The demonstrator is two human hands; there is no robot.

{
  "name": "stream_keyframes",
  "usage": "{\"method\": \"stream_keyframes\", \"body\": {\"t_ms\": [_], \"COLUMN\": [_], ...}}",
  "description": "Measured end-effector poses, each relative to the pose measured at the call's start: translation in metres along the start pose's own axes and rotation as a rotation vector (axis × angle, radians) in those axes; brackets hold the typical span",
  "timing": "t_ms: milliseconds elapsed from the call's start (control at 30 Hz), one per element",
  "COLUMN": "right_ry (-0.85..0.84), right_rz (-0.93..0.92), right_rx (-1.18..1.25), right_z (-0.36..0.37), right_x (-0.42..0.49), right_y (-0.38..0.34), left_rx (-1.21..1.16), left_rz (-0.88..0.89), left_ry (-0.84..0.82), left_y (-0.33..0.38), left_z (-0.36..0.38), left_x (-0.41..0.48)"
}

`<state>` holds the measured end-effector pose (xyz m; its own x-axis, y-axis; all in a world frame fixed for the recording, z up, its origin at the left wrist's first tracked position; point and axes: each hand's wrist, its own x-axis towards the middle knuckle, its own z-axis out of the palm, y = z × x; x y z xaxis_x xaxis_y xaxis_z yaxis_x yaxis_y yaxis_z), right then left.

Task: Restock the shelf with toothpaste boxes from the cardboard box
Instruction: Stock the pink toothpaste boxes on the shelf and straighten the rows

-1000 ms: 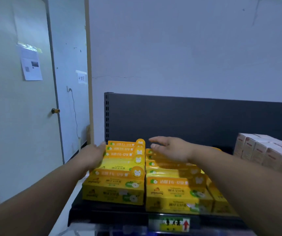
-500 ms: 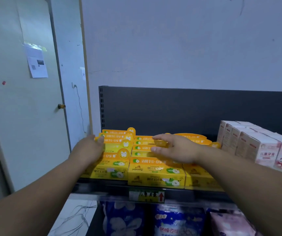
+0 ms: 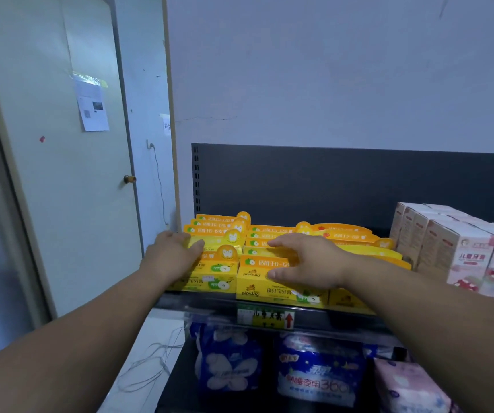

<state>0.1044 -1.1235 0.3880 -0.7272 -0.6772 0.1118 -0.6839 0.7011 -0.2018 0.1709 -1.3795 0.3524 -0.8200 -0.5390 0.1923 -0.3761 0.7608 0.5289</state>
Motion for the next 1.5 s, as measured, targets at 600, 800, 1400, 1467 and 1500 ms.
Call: {"method": "stream_keyframes", "body": {"t_ms": [600,800,1400,1467,1500], "right_ry": [0.042,-0.007,0.159,0.198,0.19], "right_rz": [-0.031,-0.001,-0.048,-0.015,0.007], "right_rx": [0.113,0.174,0.217,0.205,0.189], "right_z": [0.01,0.021,0.018,0.019,0.019], "right_x": [0.063,0.086,0.109,0.117,0.12], "right_y": [-0.037,-0.04,-0.035,-0.031,-0.029], "left_rx": [-0.04,-0.118,-0.046,-0.066,-0.072], "left_rz": [0.193,0.02,-0.018,-0.025,-0.026], "left_ry": [0.023,-0.048,-0.056,-0.077,-0.097], "left_y": [-0.003,-0.014,-0.009,-0.006,-0.004], "left_z": [-0.009,-0.001,-0.006,-0.007,-0.007], "left_x": [0.007,0.026,0.049,0.059,0.063]}}
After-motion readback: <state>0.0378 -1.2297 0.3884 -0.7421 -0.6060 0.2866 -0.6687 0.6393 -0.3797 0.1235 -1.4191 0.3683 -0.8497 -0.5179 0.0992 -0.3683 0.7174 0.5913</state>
